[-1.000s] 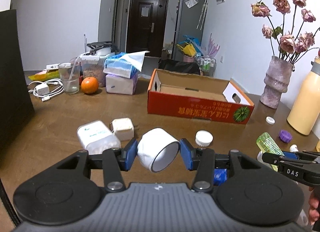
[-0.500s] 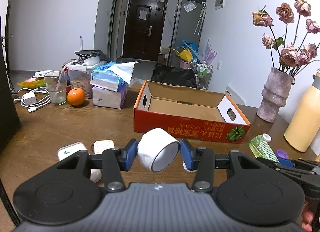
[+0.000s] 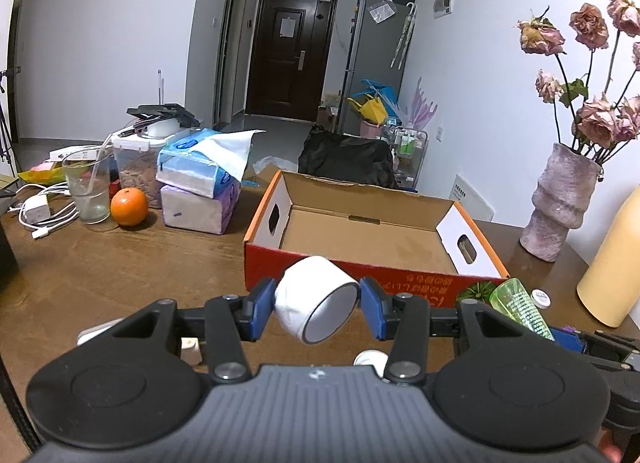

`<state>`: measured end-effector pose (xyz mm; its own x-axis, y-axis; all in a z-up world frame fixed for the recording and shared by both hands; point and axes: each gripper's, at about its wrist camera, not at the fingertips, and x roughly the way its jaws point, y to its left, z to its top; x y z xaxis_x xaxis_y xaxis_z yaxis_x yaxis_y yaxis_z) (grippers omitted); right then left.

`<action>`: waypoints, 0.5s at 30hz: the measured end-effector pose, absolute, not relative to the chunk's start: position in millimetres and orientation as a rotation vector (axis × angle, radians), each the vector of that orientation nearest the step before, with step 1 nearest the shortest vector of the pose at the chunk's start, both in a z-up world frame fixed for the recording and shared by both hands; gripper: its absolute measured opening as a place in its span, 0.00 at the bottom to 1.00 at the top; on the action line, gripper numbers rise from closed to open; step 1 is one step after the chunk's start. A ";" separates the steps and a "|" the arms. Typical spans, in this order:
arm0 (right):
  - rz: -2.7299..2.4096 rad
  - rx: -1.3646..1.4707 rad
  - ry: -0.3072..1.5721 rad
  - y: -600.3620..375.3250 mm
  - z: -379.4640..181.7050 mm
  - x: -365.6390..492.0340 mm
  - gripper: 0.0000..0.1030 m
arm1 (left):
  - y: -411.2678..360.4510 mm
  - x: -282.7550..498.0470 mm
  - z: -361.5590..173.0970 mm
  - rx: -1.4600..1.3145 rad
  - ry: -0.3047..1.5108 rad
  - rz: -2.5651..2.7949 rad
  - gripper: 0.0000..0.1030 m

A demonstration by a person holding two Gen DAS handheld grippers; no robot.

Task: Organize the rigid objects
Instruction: 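Carry the tape roll and green bottle over the cardboard box with both tools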

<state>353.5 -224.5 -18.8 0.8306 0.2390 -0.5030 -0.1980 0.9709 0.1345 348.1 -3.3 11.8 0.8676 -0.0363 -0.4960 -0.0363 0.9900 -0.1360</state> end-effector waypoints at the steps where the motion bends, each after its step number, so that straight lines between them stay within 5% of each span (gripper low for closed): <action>1: 0.233 0.079 0.544 -224.9 -18.8 357.3 0.29 | -3.7 351.8 11.7 -0.144 0.521 0.000 0.47; 15: 0.221 0.061 0.526 -220.9 -8.3 410.3 0.29 | -12.0 400.5 15.8 -0.188 0.493 -0.012 0.47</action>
<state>410.3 -220.9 -8.3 0.8420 0.2245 -0.4906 -0.1931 0.9745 0.1145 400.5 -12.0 15.8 0.8814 -0.0569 -0.4689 -0.0335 0.9827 -0.1822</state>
